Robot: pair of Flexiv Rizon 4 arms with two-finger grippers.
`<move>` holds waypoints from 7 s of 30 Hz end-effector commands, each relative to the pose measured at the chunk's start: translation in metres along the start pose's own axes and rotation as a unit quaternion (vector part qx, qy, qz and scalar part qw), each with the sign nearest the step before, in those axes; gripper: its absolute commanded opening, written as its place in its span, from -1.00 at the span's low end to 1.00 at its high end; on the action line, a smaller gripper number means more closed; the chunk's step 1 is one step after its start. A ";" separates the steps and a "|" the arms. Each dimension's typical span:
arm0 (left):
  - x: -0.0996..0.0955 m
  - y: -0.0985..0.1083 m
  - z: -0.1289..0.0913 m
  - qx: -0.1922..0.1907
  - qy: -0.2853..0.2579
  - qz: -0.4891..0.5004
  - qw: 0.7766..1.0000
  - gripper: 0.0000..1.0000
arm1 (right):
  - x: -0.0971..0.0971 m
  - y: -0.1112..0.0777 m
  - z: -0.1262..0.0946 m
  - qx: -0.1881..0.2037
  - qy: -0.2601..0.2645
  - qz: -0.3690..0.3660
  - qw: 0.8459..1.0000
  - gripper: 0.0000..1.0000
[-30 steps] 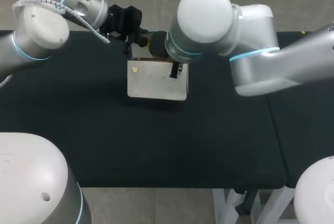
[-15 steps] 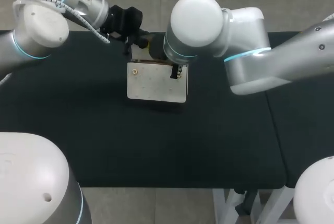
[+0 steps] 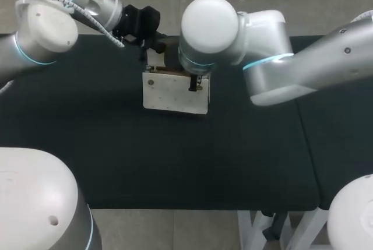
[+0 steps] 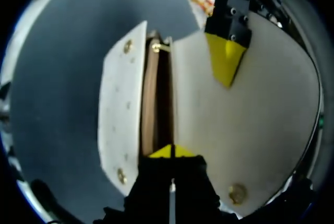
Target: Pick up the bag, open it, inspect its contents, close it, and place it on the opposite side
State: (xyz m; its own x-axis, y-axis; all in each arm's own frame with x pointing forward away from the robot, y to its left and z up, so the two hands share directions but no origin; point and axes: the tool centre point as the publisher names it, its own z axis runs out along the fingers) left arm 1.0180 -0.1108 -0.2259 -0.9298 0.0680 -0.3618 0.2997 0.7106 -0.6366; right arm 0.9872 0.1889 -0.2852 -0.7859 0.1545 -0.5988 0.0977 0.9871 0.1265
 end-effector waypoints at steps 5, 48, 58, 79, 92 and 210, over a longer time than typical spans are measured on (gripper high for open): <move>-0.003 0.003 0.002 0.003 -0.003 -0.015 1.000 -1.00 | 0.016 -0.004 -0.001 0.003 0.008 0.000 1.000 -1.00; 0.004 0.013 0.001 0.037 0.006 -0.044 0.998 -1.00 | 0.046 -0.006 0.042 0.017 0.101 -0.005 0.995 1.00; 0.006 0.010 0.001 0.041 0.008 -0.032 0.999 -1.00 | 0.048 -0.006 0.043 0.016 0.105 -0.004 0.994 1.00; 0.006 0.011 0.002 0.041 0.008 -0.032 0.999 -1.00 | 0.046 -0.006 0.042 0.014 0.102 -0.003 0.995 1.00; 0.006 0.011 0.002 0.041 0.008 -0.032 0.999 -1.00 | 0.042 -0.004 0.039 0.008 0.091 0.001 0.996 1.00; 0.032 0.041 0.044 0.008 -0.039 0.068 0.997 -1.00 | 0.045 -0.012 -0.085 -0.014 -0.099 0.025 0.995 -1.00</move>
State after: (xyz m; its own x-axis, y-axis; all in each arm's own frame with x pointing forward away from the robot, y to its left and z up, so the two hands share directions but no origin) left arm 1.0099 -0.1099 -0.2924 -0.8621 0.1103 -0.4946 0.4246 0.6899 -0.5862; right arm 0.9004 0.1774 -0.2453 -0.6465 0.2178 -0.7312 0.1245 0.9757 0.1806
